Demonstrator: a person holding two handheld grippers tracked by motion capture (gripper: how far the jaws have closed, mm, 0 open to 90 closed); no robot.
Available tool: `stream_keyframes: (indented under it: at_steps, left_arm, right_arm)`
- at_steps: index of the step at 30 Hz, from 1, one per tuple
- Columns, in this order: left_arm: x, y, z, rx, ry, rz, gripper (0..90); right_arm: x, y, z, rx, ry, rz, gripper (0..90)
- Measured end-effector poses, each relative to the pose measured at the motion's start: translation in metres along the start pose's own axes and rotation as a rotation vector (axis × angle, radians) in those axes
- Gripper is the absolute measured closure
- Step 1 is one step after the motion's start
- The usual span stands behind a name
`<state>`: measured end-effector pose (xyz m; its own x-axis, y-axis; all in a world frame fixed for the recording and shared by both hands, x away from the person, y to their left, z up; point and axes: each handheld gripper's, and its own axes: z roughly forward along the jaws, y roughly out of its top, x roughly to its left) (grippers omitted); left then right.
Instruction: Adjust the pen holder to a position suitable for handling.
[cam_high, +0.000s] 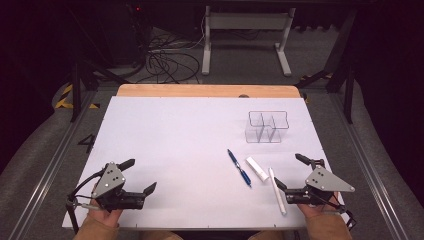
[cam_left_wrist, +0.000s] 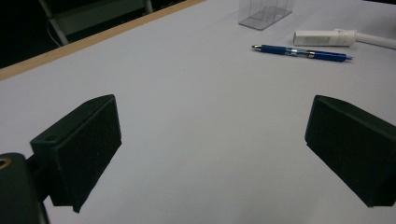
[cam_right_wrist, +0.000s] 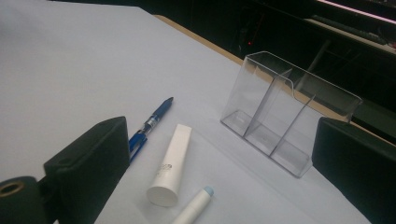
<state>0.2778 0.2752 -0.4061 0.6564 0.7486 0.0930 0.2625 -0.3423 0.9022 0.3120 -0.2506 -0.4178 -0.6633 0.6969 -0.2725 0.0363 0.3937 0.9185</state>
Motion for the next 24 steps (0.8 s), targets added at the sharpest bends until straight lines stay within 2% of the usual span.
stream_keyframes:
  at_steps: [19,24]
  left_arm:
    - [-0.0016,0.0002,-0.0002,-0.005,0.004,0.009,4.5]
    - [-0.0015,0.0004,-0.0004,-0.005,0.008,0.008,4.5]
  right_arm:
    - [-0.0006,0.0015,-0.0008,0.001,-0.004,-0.006,4.8]
    - [-0.0020,0.0078,0.0011,0.014,0.009,-0.005,4.8]
